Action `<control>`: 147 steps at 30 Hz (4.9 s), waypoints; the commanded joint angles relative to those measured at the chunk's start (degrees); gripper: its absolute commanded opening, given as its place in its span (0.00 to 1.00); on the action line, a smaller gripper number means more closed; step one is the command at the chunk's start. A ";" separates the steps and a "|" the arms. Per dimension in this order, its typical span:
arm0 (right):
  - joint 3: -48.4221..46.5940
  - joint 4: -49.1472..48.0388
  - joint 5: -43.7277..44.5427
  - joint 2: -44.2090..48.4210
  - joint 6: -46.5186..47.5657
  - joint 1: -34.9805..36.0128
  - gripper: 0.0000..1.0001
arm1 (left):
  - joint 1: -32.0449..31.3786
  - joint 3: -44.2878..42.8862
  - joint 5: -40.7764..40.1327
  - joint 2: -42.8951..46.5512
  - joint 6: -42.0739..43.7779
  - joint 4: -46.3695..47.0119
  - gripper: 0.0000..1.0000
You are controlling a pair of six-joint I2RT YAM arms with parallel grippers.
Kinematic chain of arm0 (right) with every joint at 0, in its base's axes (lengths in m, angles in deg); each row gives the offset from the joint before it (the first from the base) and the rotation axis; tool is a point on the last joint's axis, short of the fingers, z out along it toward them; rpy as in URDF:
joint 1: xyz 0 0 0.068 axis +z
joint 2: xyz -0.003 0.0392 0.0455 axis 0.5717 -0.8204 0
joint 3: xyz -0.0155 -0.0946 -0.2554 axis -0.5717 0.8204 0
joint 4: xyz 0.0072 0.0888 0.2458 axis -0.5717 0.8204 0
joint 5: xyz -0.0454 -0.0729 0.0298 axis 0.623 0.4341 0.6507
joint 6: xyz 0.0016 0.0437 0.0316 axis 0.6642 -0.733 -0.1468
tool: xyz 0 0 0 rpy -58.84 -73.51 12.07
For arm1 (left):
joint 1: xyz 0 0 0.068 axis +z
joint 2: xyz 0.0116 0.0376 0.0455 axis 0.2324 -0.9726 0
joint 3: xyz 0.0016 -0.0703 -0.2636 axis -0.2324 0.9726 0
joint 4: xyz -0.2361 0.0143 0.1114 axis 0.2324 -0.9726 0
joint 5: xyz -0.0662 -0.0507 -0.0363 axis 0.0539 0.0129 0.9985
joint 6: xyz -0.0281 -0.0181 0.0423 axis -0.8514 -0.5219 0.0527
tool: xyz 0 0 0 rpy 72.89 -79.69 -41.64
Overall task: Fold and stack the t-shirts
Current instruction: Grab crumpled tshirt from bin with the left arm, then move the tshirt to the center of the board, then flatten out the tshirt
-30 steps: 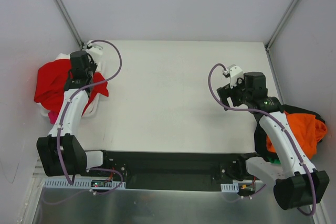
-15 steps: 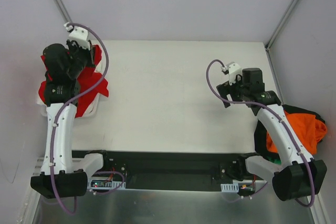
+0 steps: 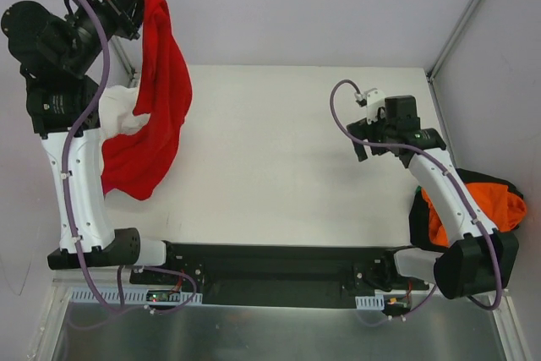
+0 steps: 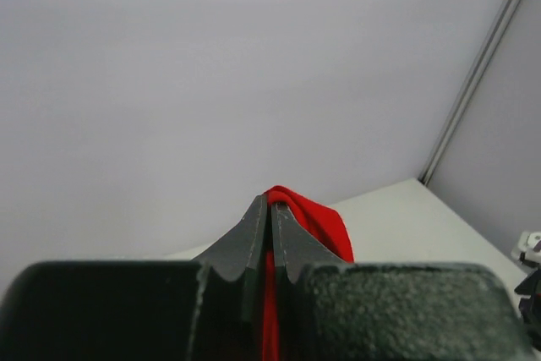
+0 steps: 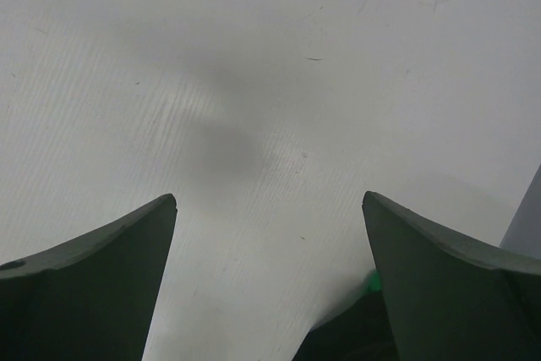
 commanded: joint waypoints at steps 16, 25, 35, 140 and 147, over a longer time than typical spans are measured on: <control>-5.55 -2.25 0.60 -2.58 -4.63 0.30 0.97 | -4.64 3.25 14.82 -3.71 -10.41 6.48 0.00; -6.87 -1.20 1.30 -4.95 -4.45 0.30 0.96 | -7.45 15.20 15.10 -1.25 -4.96 6.13 0.00; -7.75 0.29 0.95 -7.24 -4.89 0.29 0.96 | -14.99 25.06 14.74 -4.32 -1.35 5.95 0.00; -35.70 3.46 14.04 -49.25 6.27 50.92 0.81 | -10.53 60.22 -35.09 -4.06 42.16 10.96 0.99; -38.95 6.27 13.07 -49.34 4.07 51.62 0.80 | -10.62 61.10 -34.56 -3.54 41.72 10.96 0.99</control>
